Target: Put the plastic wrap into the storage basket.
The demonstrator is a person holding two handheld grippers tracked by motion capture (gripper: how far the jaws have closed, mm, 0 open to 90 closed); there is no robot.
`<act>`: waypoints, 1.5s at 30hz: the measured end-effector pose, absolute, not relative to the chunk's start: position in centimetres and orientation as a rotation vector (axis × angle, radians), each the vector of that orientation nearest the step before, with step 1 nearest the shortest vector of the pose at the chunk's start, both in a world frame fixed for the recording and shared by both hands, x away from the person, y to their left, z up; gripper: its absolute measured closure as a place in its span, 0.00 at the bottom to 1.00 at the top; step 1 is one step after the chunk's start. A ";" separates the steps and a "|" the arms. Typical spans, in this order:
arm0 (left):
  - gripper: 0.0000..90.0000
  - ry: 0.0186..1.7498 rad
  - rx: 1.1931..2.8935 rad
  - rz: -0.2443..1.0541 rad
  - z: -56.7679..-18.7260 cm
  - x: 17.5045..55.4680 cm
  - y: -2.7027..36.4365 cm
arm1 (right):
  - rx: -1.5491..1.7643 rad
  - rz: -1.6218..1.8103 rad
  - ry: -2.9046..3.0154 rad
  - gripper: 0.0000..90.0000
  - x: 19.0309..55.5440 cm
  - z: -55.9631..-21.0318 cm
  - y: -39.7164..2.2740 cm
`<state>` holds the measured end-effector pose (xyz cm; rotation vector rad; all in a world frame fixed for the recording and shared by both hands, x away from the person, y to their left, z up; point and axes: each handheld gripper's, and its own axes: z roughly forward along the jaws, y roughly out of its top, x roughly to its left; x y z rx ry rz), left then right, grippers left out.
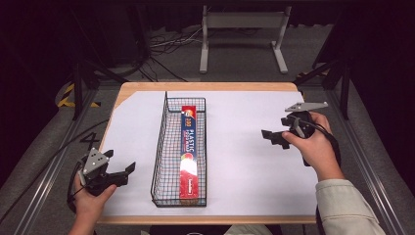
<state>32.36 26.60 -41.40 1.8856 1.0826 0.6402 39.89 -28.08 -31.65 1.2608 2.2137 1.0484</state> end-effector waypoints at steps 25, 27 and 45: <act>0.13 1.037 1.875 0.604 -42.5 32.7 26.3 | 1.131 1.165 2.184 0.15 36.6 -38.2 -31.6; 0.13 1.035 1.878 0.605 -42.6 32.7 26.3 | 1.121 1.166 2.184 0.16 36.5 -38.8 -31.6; 0.13 1.063 1.867 0.570 -43.4 32.9 26.7 | 1.157 1.210 2.153 0.16 35.2 -43.6 -31.4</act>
